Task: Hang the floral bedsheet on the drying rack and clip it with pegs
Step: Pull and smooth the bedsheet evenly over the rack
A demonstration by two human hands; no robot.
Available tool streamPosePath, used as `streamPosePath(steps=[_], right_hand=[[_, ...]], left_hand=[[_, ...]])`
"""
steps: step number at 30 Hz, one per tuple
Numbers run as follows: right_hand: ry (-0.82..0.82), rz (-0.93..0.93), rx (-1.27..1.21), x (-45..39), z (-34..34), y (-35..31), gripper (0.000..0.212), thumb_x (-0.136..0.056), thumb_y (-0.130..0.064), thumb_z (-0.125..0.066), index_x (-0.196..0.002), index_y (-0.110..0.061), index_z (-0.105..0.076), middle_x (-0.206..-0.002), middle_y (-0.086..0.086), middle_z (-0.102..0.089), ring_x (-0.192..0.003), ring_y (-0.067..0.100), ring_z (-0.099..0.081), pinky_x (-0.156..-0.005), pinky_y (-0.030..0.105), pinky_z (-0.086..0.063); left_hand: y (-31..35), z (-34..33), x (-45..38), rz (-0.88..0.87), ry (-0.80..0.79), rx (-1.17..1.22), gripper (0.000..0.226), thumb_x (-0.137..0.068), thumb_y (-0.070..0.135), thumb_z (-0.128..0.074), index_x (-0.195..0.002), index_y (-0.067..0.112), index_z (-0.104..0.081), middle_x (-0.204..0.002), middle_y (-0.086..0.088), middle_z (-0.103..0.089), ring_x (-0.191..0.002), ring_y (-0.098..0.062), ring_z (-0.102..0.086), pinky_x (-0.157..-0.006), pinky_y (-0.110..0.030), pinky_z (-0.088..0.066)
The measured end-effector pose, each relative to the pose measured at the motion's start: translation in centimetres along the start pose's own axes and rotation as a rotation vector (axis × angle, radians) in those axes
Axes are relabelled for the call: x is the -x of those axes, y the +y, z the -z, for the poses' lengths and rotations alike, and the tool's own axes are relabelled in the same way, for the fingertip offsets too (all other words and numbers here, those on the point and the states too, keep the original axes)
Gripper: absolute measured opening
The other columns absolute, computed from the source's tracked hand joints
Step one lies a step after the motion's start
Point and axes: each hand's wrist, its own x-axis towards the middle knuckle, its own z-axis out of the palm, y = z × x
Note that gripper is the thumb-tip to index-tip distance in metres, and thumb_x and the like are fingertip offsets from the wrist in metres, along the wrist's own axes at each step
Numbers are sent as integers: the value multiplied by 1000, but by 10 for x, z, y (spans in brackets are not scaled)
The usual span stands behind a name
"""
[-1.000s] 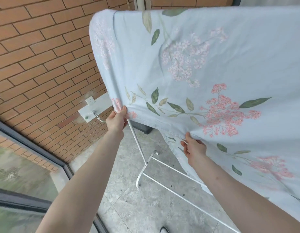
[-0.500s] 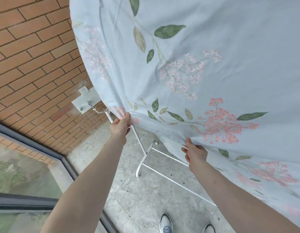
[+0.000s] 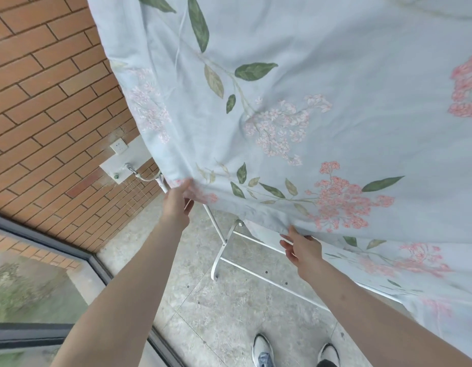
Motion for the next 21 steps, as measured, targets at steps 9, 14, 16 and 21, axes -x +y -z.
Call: streamPosePath(steps=[9,14,16,21], right_hand=[[-2,65,51,16,19,-4,19,-100,-29,-67,-113,-14,-69,-101,-2,-79,-83,17,-75,-71,30,-57],[-72,-2,32,23,11,-8,28,-100,-30,-68,-121,-13,-64,-112,-1,-74,-83,16,-73,-62,27,-58],[-141,-96,-71,28,0,-11,33,-99,-32,-69,-123,-11,-60,-119,1,-70,-90,17,-74,-56,24,-59],[-224,-135,-211,27,-28,-18,35,-95,-34,-73,-116,-11,-57,-129,6,-62,-97,21,-74,-52,23,-58]], left_hand=[[9,25,18,-143,58,-247,19,-91,27,-78,-96,16,-63,-104,-7,-69,-86,-17,-68,-88,-32,-59],[-1,35,37,-173,-12,-162,12,-97,21,-71,-108,18,-66,-104,-5,-71,-87,-19,-68,-89,-36,-59],[-10,39,43,-143,-69,-152,19,-98,24,-70,-115,15,-66,-99,-3,-69,-88,-19,-66,-87,-35,-59],[-25,42,52,-96,-89,-129,27,-95,31,-74,-112,11,-66,-93,0,-67,-84,-16,-66,-79,-33,-57]])
